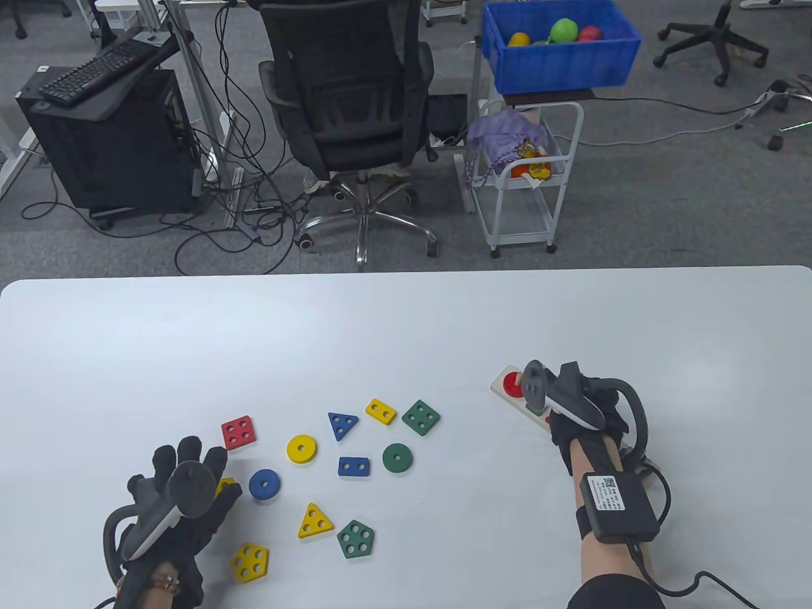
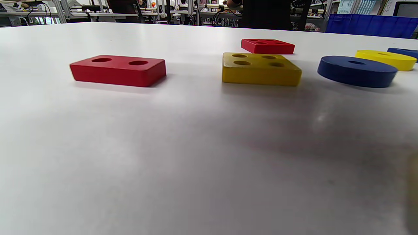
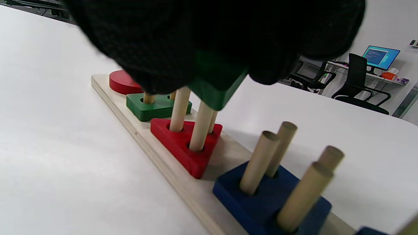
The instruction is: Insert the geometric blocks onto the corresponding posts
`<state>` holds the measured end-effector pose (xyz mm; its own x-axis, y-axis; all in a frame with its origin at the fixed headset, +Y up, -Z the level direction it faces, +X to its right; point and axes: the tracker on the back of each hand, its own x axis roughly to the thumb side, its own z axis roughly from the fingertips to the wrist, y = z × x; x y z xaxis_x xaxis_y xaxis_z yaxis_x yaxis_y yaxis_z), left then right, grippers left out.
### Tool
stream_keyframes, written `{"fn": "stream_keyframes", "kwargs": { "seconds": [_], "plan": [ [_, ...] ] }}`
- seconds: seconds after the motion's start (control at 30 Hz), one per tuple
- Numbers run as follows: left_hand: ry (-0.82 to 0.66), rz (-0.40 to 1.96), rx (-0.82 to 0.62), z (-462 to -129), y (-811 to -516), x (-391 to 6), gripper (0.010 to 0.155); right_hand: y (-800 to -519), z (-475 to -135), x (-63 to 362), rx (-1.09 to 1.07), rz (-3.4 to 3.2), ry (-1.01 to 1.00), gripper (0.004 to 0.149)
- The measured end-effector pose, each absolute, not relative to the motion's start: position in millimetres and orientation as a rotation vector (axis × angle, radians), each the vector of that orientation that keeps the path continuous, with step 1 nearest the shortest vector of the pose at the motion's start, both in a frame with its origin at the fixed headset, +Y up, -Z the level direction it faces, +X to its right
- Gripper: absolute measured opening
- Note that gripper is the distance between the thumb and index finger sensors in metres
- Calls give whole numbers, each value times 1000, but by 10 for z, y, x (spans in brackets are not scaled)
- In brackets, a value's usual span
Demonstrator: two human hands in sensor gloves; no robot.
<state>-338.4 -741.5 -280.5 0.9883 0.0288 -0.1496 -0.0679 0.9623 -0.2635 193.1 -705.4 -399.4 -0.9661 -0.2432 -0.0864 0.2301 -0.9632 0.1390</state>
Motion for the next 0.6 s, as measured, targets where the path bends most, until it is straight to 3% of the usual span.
{"fn": "stream_keyframes", "kwargs": {
  "seconds": [0.5, 0.6],
  "plan": [
    [150, 44, -282, -2806, -7414, -3390, 72, -7189, -4082, 1946, 180, -2902, -202, 61],
    [152, 45, -283, -2808, -7414, -3393, 72, -7180, -4053, 1956, 172, -2909, -227, 67]
  ]
}}
